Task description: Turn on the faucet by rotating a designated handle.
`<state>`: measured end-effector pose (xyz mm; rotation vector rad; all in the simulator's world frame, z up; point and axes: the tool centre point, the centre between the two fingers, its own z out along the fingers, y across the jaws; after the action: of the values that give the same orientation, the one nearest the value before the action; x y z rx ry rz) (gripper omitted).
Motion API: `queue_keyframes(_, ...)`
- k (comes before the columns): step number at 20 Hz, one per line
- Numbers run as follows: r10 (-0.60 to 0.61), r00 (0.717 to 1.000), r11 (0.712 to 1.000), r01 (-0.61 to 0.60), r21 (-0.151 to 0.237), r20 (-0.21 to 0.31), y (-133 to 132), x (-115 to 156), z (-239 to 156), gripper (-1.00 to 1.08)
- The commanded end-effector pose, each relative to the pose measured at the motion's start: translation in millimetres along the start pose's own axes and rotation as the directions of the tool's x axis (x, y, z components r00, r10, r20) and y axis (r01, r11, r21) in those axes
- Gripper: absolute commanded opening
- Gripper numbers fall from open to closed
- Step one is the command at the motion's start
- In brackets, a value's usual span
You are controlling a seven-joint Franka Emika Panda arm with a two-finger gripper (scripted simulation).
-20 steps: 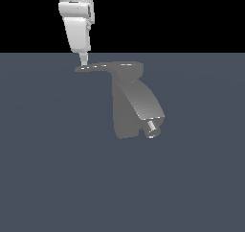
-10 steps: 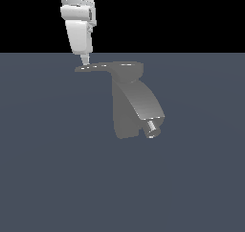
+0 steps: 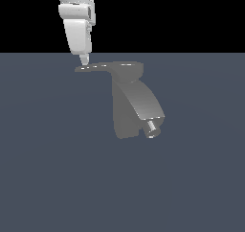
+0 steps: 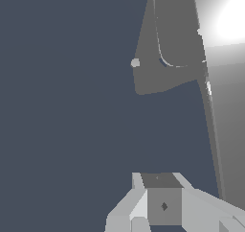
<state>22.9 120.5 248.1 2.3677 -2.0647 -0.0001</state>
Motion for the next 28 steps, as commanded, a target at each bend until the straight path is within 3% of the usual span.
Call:
queue_keyframes(1, 0.0, 1.0, 1.0, 0.0, 0.0, 0.0, 7.1, -0.4, 0.0, -1.0)
queue_keyframes(28, 0.0, 1.0, 1.0, 0.0, 0.0, 0.0, 86.0, -4.4, 0.0, -1.0)
